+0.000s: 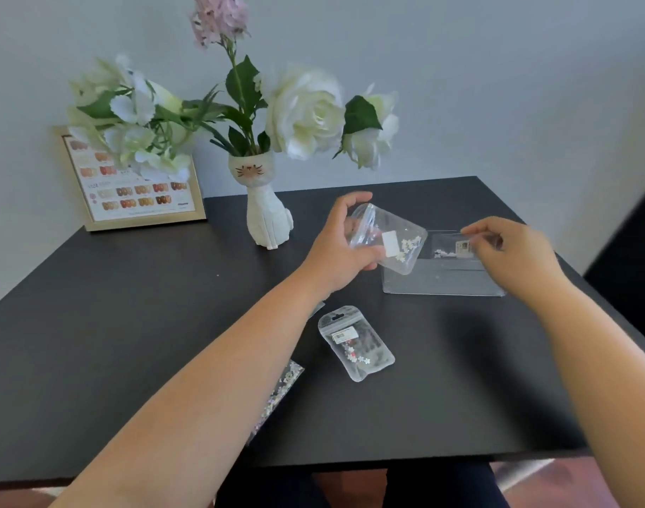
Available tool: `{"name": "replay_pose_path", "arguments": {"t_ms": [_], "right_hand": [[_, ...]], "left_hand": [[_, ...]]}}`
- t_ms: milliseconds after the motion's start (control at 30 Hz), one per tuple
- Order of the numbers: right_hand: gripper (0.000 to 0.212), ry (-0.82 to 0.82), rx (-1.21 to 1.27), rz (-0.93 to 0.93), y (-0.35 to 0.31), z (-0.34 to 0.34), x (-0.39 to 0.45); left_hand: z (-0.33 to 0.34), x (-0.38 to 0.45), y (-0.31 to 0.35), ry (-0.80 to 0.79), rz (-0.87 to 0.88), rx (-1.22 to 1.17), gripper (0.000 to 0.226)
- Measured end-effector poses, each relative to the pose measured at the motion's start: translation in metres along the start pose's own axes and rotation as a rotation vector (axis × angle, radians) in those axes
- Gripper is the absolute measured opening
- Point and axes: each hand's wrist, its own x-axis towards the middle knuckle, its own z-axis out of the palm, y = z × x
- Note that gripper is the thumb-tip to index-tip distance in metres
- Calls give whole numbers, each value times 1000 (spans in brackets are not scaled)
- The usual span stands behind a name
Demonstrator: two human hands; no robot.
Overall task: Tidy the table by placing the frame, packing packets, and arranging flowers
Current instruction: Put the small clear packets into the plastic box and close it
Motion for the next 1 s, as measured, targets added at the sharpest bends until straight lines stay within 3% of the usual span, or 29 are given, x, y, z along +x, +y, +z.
{"name": "replay_pose_path", "arguments": {"t_ms": [67,167,267,367,567,900,1000], "right_hand": [[24,-36,-97,76,12,3,3],[35,-57,-167,158,26,4,5],[41,-102,-170,139,22,10,6],[43,-133,-231,75,30,12,4],[46,-73,-172,-40,44,13,2],[42,9,-52,-86,52,12,0],[37,194,-51,-143,44,15,-9]], "left_hand": [[16,8,1,-9,25,8,78],[41,19,-1,-14,54,73,61],[48,27,-6,49,70,243,39],[60,32,-11,1,26,353,29],[69,30,-27,-85,-30,538,38],[79,18,-31,-64,-86,543,40],[69,14,-25,-53,-51,528,38]]}}
